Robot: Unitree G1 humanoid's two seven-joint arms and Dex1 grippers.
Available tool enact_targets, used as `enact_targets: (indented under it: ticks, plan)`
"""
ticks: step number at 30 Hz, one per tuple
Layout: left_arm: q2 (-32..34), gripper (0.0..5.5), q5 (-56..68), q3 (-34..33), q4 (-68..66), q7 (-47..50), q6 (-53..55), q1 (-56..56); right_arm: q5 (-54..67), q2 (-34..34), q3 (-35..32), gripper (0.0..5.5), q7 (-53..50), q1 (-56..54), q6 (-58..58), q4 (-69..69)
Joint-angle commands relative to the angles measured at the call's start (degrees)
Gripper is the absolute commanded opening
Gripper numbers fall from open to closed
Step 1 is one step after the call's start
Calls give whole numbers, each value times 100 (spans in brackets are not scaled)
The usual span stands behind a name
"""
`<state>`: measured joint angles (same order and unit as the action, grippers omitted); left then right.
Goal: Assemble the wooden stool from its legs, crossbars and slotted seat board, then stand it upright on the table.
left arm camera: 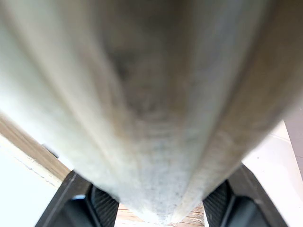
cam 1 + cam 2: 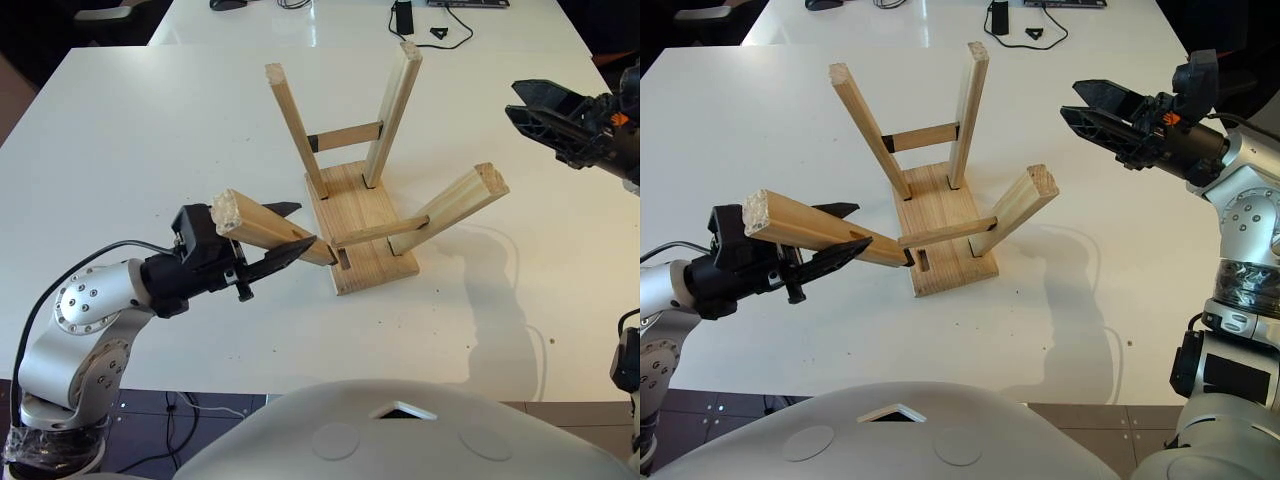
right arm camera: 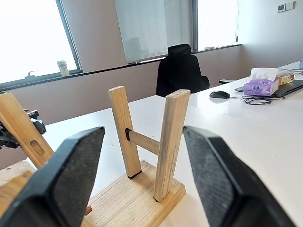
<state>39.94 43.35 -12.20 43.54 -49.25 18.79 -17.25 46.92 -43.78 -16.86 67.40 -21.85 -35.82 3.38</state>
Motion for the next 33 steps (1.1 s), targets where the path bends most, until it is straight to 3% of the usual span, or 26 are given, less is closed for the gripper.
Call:
enact_targets:
  ticks: [1,17,33]
  plan:
    - [-51,204,-249,226,45,-94,-190,-68,-114,-7,54,303,33,-132,77,30]
    - [-402,204,-1305,1062,-857,-233,-1120,-83,-318,-4,235,303,288,-464,152,319]
    - [441,204,-1744,1415,-1375,-567,-1041,-247,-415,21,287,303,307,-414,237,277]
